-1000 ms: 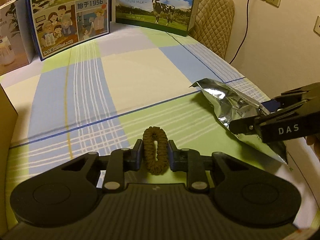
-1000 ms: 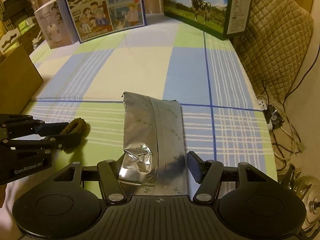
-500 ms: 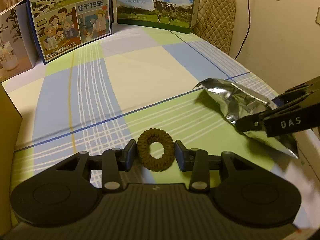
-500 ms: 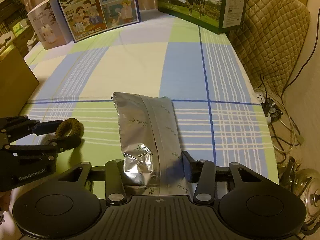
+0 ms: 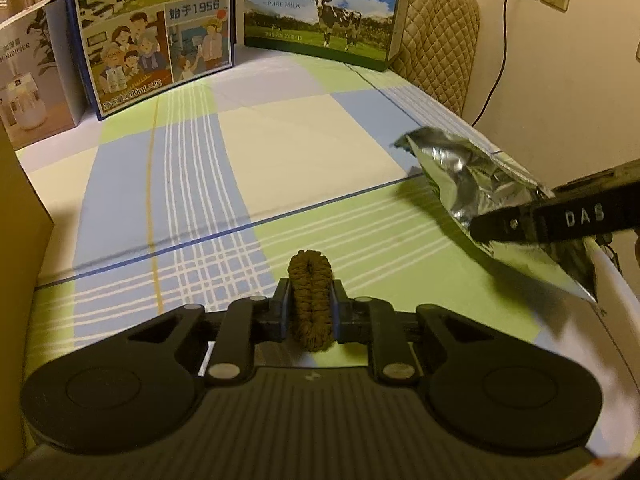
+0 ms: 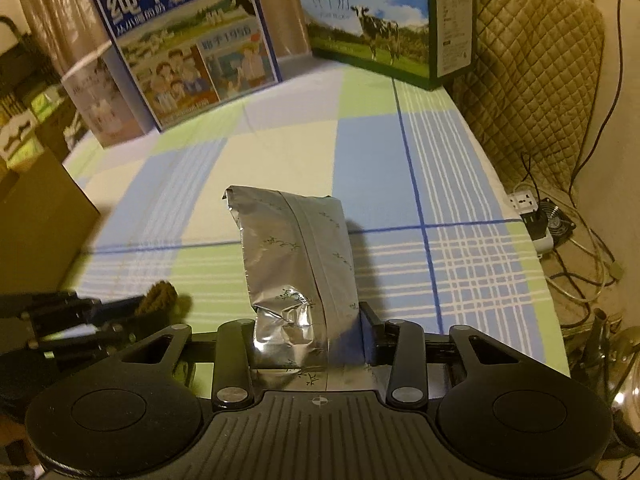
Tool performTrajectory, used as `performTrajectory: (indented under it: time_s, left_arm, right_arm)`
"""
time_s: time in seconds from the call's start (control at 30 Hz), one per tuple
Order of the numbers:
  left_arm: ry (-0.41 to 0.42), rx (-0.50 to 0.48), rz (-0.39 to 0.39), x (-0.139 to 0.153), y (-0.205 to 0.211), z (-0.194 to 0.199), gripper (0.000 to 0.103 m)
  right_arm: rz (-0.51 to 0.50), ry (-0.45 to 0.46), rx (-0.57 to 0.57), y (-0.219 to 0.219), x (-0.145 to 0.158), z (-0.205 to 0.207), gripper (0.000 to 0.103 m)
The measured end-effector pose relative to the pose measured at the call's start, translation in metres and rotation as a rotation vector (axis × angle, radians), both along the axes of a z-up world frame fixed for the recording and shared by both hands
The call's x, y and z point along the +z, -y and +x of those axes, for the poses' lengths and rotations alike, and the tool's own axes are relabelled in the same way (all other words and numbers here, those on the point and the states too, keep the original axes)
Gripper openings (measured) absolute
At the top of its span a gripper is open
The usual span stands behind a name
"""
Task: Organize objects
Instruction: 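Carry the hair tie with the left tool while the right tool carries the foil bag to the box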
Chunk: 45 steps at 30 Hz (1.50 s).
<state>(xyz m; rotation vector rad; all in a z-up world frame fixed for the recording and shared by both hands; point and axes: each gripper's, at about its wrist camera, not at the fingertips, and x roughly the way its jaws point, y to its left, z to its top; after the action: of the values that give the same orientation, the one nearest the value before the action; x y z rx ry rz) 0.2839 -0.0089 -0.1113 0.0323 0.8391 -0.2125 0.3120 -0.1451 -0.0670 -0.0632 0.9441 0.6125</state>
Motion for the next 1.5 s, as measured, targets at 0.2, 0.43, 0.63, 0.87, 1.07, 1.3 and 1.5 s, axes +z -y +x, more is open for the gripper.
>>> performTrajectory:
  time_s: [0.2, 0.43, 0.63, 0.87, 1.07, 1.3, 1.5]
  left_arm:
    - [0.017, 0.008, -0.010, 0.020, -0.003, -0.014, 0.015]
    - [0.007, 0.050, -0.043, 0.055, -0.012, -0.055, 0.015]
    - [0.042, 0.073, -0.047, 0.094, -0.020, -0.104, 0.015]
    - [0.080, 0.100, -0.048, 0.128, -0.026, -0.162, 0.015]
    - [0.094, 0.131, -0.042, 0.142, -0.034, -0.200, 0.015]
    - [0.110, 0.176, -0.032, 0.152, -0.052, -0.230, 0.015]
    - [0.118, 0.218, -0.029, 0.157, -0.071, -0.242, 0.015]
  right_arm:
    - [0.051, -0.006, -0.023, 0.000, 0.013, -0.035, 0.035]
    - [0.099, -0.011, -0.047, 0.009, 0.037, -0.095, 0.035]
    - [0.131, 0.025, -0.035, 0.016, 0.067, -0.149, 0.035]
    - [0.137, 0.070, 0.009, 0.016, 0.096, -0.197, 0.035]
    - [0.145, 0.085, 0.055, 0.006, 0.107, -0.221, 0.035]
    - [0.150, 0.095, 0.108, -0.017, 0.113, -0.236, 0.035]
    - [0.147, 0.097, 0.147, -0.035, 0.114, -0.243, 0.035]
